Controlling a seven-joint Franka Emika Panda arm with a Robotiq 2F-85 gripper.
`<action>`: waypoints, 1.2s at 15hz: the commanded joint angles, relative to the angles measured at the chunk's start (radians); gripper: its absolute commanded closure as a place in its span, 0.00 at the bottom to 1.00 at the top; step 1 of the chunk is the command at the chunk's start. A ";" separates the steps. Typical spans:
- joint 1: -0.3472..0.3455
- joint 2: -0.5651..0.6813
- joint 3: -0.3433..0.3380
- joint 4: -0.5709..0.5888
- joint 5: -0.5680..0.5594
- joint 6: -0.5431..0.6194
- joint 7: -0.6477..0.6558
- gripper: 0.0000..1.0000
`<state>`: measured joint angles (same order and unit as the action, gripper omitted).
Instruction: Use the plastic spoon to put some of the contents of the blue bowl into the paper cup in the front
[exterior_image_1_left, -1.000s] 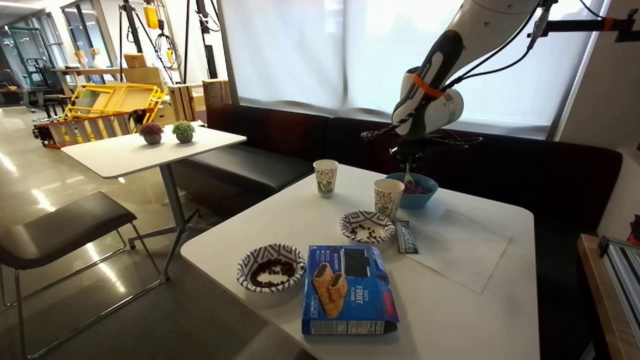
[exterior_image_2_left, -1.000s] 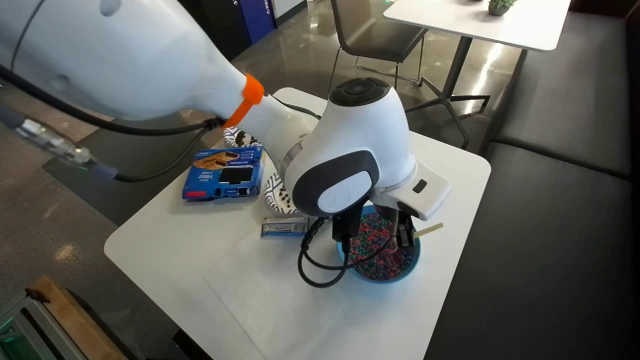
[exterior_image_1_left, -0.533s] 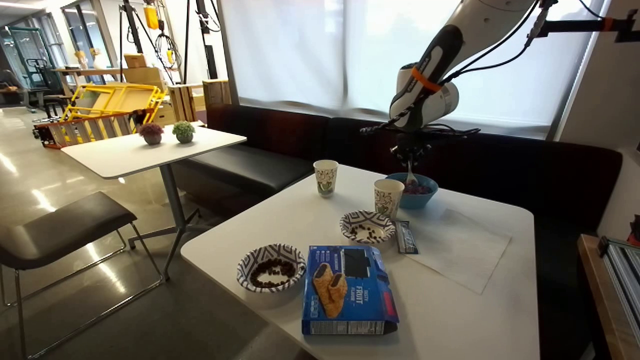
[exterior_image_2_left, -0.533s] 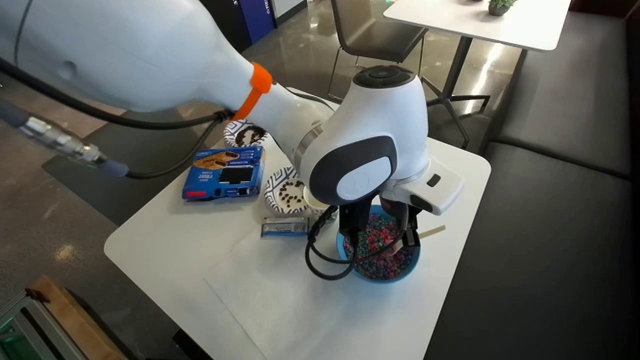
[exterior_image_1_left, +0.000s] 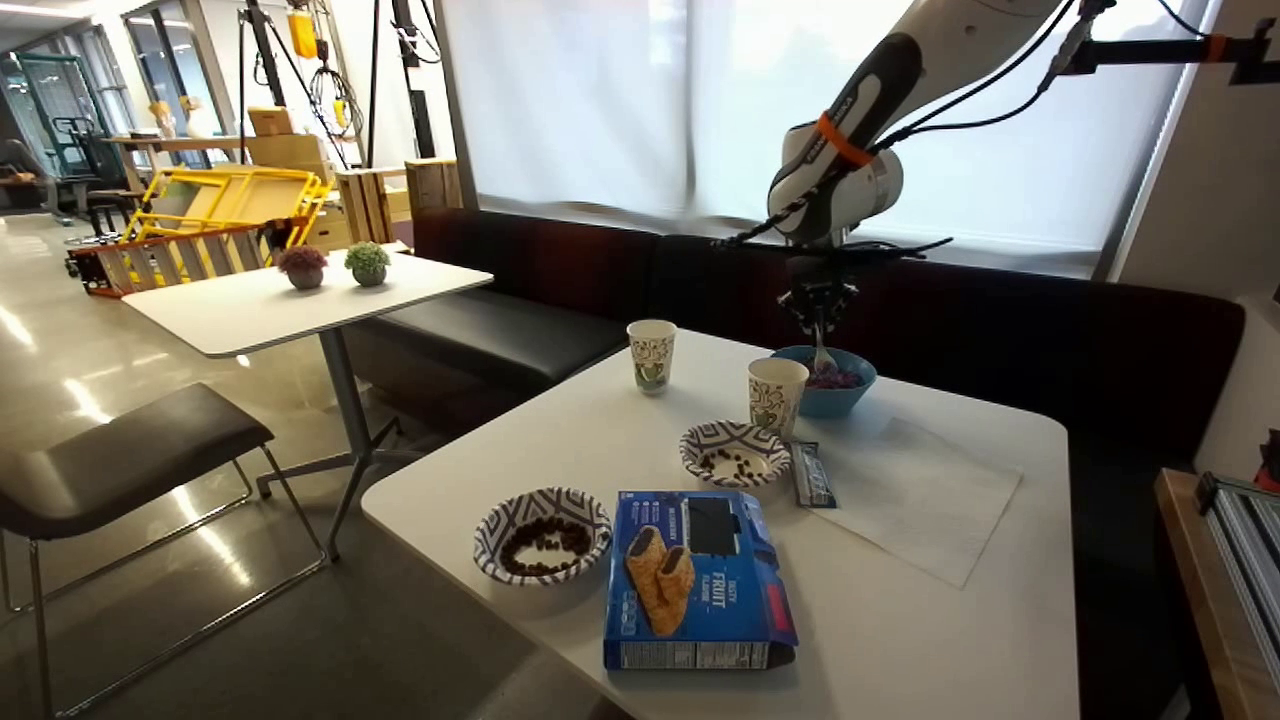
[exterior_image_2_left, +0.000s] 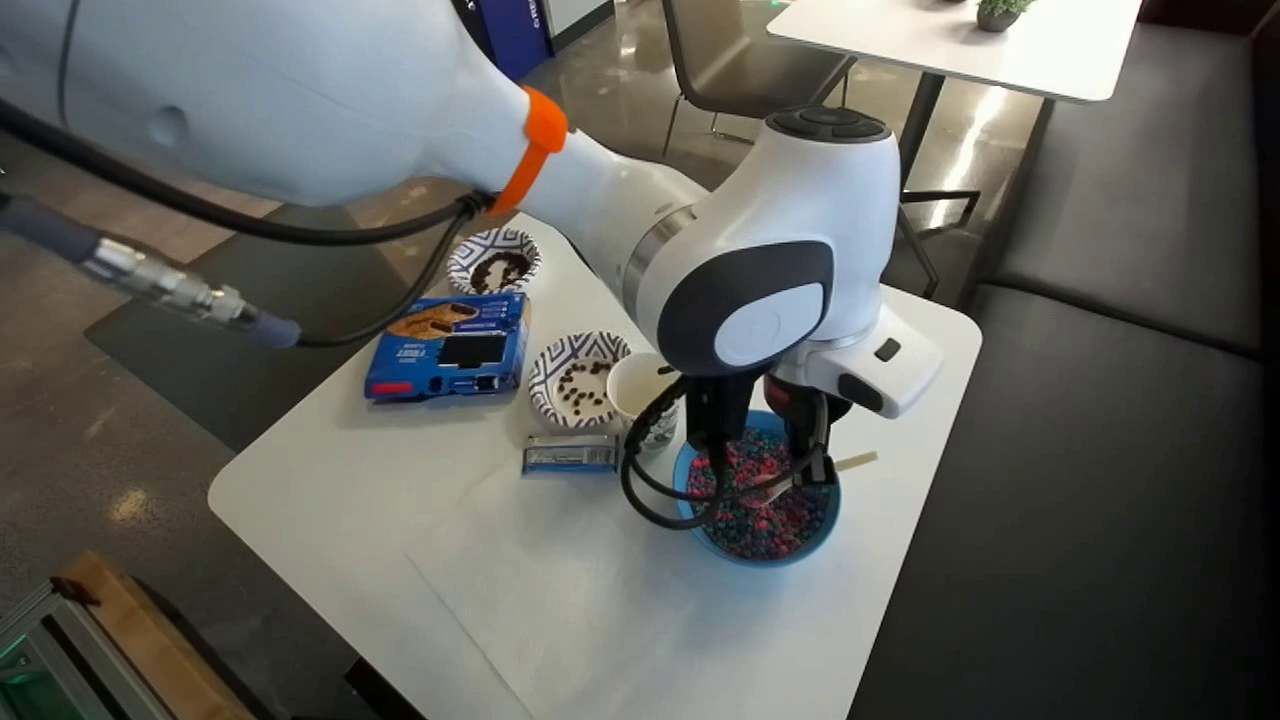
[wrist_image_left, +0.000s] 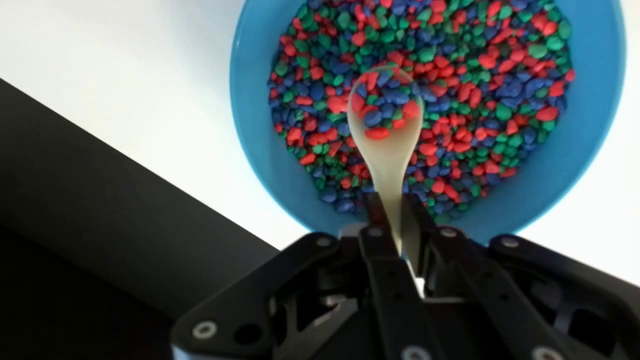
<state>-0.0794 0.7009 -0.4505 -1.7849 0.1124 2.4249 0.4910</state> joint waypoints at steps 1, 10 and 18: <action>-0.057 0.000 0.058 0.054 -0.017 -0.112 -0.002 0.97; -0.157 0.016 0.154 0.206 0.020 -0.418 -0.040 0.97; -0.178 0.002 0.227 0.296 0.105 -0.552 -0.040 0.97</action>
<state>-0.2413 0.6993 -0.2586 -1.5387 0.1695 1.9323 0.4496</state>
